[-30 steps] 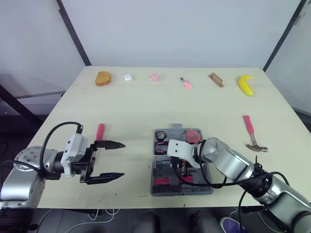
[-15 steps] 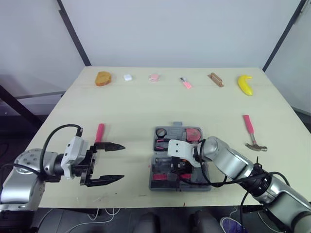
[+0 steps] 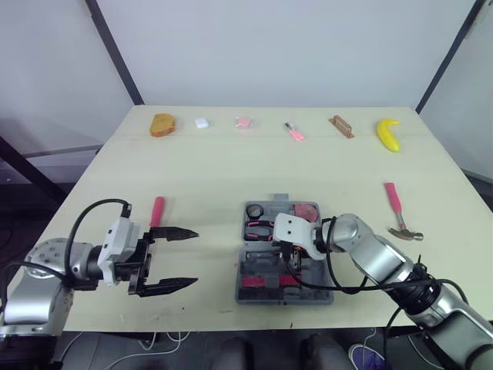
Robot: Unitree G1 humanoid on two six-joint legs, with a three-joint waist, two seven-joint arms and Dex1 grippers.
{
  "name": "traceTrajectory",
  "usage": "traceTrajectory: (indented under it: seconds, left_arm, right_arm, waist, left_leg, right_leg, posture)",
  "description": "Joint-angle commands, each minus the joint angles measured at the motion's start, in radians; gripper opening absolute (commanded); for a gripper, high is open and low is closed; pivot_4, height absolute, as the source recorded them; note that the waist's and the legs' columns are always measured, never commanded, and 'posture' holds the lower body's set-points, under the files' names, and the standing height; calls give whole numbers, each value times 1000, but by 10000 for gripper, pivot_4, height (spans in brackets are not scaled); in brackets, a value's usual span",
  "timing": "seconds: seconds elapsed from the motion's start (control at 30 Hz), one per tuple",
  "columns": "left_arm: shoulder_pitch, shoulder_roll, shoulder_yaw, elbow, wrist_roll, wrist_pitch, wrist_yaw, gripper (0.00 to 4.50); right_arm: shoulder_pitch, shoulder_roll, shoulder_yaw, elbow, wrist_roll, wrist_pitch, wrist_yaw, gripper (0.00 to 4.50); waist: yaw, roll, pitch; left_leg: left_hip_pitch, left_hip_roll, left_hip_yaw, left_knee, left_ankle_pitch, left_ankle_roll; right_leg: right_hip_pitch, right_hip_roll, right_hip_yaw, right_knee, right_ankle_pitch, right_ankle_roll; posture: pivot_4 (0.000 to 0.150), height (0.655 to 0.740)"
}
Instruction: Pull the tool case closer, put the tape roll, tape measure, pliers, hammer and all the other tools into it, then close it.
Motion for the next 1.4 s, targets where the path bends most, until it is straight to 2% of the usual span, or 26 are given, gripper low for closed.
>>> traceTrajectory:
  seconds: [0.03, 0.43, 0.73, 0.9, 1.13, 1.4]
  left_arm:
    - [-4, 2, 22, 2, -6, -18, 0, 45000]
    - [13, 0, 25, -3, -6, -23, 5, 45000]
    - [16, -9, 17, -4, -6, -24, 13, 45000]
    - [26, -29, 32, -6, -17, -8, 49, 45000]
    - [102, -63, 71, 0, -7, 19, 139, 45000]
    - [205, -199, 186, 56, 5, -6, 358, 45000]
  right_arm:
    - [8, 10, -10, 15, -9, -37, 0, 808]
    - [58, 13, 32, 142, -92, -103, -3, 808]
    - [81, 28, -24, 126, -86, -84, -22, 808]
    - [131, 74, -208, 30, 61, -100, -41, 808]
    - [273, 117, -477, 2, 157, -394, -166, 808]
    - [558, 39, -785, -34, 324, -450, -164, 808]
  waist:
    - [0, 0, 0]
    - [0, 0, 0]
    - [1, -2, -1]
    - [5, -2, -1]
    - [3, -2, -1]
    - [8, -3, -1]
  left_leg:
    - [0, 0, 0, 0, 0, 0]
    - [0, 0, 0, 0, 0, 0]
    - [1, 0, 0, 1, 0, 0]
    - [1, 0, 0, 1, 0, 0]
    - [0, 0, 0, 1, 0, 0]
    - [0, 1, 1, 0, 0, 0]
  right_leg:
    - [0, 0, 0, 0, 0, 0]
    - [0, 0, 0, 0, 0, 0]
    - [0, 0, 1, 2, 0, 0]
    - [0, 0, 1, 3, 0, 0]
    - [0, -1, 1, 2, 0, 0]
    - [0, -2, 2, 2, 0, 0]
  posture:
    - [1500, 7400]
    - [1500, 7400]
    - [1500, 7400]
    - [1500, 7400]
    - [1500, 7400]
    - [1500, 7400]
